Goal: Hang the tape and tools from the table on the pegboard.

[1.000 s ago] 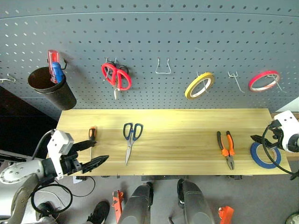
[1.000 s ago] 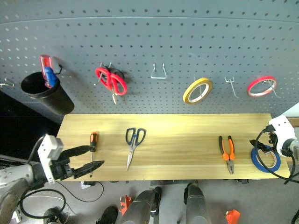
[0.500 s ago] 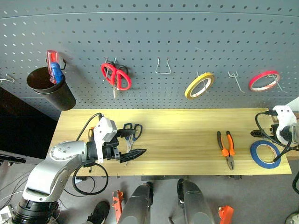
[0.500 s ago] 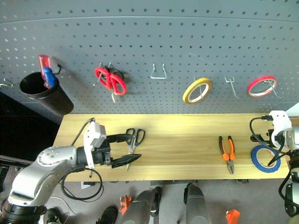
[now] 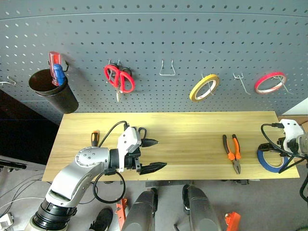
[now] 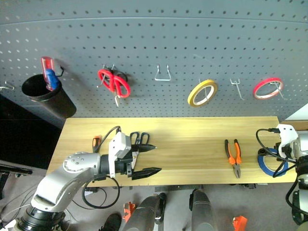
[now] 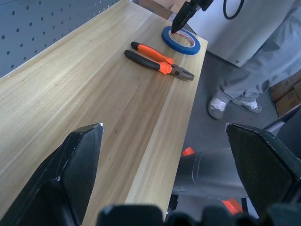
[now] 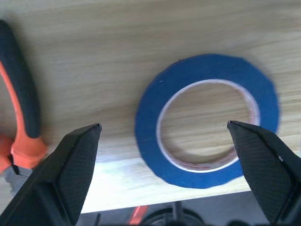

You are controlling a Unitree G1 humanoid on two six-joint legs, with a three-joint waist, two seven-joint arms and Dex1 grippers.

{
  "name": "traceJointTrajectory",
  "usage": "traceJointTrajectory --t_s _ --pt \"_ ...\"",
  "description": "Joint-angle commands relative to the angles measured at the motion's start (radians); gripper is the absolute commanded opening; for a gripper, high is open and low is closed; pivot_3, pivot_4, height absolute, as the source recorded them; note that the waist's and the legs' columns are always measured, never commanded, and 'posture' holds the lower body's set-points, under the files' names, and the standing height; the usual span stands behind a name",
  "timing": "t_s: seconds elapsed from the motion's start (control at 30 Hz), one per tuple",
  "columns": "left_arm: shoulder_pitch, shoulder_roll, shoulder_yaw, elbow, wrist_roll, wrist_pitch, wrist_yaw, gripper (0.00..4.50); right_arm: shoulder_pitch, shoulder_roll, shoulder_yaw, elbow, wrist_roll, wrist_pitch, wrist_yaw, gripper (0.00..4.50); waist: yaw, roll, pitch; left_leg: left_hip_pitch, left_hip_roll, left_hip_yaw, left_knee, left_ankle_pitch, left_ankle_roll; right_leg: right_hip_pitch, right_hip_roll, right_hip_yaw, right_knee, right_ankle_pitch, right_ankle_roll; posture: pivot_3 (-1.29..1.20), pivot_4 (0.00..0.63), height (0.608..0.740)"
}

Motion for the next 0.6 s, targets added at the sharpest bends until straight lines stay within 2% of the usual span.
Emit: traceJointTrajectory --t_s 0.03,0.6 --pt "0.012 0.015 0.028 -0.036 -0.004 -0.018 -0.004 4.47 0.029 0.013 -0.040 -0.015 0.011 0.001 -0.028 4.50 0.000 0.000 0.000 0.000 0.000 0.000 0.000 0.000 0.000 0.000 0.000 0.000 0.000 0.000 0.000 -0.08 0.299 0.740" --pt "0.024 0.070 0.075 -0.066 -0.027 0.009 -0.012 4.47 0.073 0.126 -0.100 -0.007 0.027 -0.058 -0.149 4.50 0.000 0.000 -0.001 0.000 0.000 0.000 0.001 0.000 0.000 0.000 0.000 0.000 0.000 0.001 0.000 -0.05 0.295 0.740"
